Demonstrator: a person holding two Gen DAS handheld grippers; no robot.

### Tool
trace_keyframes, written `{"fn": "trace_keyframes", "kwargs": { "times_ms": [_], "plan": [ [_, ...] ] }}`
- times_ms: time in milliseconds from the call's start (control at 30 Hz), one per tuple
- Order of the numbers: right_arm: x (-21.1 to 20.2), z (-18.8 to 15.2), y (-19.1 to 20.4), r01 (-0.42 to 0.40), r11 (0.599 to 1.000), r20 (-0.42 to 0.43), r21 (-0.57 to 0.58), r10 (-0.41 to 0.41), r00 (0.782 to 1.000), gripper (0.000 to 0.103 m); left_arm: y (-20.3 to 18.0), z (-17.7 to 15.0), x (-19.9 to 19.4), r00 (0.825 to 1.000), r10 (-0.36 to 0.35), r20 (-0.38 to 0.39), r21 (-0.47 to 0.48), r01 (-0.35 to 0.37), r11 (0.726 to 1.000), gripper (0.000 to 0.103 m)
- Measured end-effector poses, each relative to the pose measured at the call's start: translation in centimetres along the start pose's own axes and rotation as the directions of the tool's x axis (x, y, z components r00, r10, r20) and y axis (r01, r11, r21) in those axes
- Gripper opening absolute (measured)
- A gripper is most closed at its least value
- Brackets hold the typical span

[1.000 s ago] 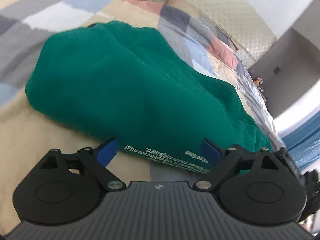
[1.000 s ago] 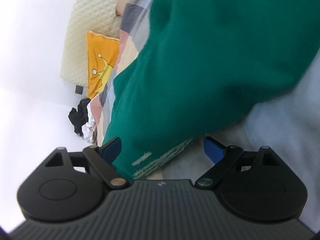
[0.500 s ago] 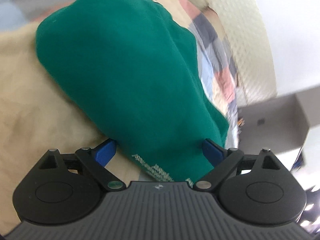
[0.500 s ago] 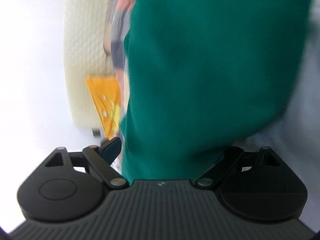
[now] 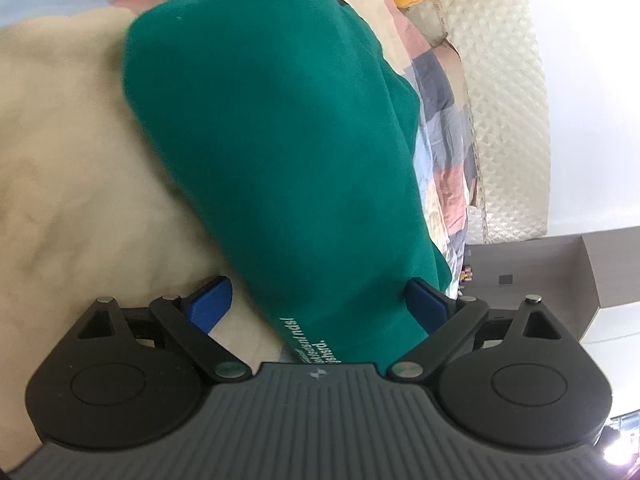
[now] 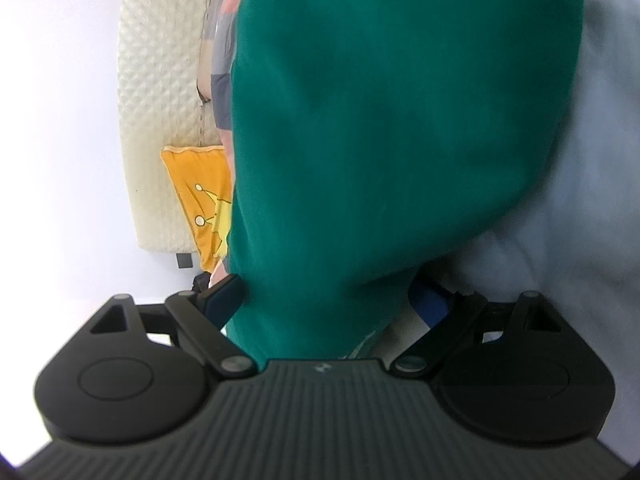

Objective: Fold large clothes

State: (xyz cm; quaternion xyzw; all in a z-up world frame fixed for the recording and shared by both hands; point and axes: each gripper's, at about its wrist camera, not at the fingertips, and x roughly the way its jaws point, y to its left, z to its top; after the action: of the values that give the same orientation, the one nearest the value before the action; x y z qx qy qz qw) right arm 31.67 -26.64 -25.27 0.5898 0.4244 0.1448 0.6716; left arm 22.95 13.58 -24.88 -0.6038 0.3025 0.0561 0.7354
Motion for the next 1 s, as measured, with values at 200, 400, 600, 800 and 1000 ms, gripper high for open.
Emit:
{"fn": "trace_keyframes", "kwargs": {
  "times_ms": [200,400,600,800,1000],
  "plan": [
    [-2.2,1.1,-0.2,-0.030,0.999,0.130,0.040,0.024,0.991,0.093,0.3,1.4,0.5,0.999,-0.018,0.044,-0.057,0.021,0.998,0.096],
    [-1.4,0.0,0.5,-0.034,0.999,0.081,-0.001,0.034,0.996,0.092,0.3,2.6,2.7,0.997,-0.052,0.057,-0.129,0.059,0.990,0.096],
    [-1.7,0.1,0.0,0.021,0.999,0.106,-0.024,-0.018,0.994,0.076,0.2,3.0,2.7,0.984,-0.139,0.115,-0.205,0.160,0.965,0.095],
    [-2.5,1.1,-0.5,0.017,1.000,0.152,0.017,-0.020,0.988,0.076,0.9,3.6,2.6,0.976,-0.163,0.143,-0.272,0.198,0.942,0.096],
    [-2.2,1.4,-0.8,0.043,0.999,0.169,-0.019,-0.039,0.985,0.072,0.0,4.4,3.8,0.989,-0.071,0.132,-0.231,0.100,0.968,0.079]
  ]
}}
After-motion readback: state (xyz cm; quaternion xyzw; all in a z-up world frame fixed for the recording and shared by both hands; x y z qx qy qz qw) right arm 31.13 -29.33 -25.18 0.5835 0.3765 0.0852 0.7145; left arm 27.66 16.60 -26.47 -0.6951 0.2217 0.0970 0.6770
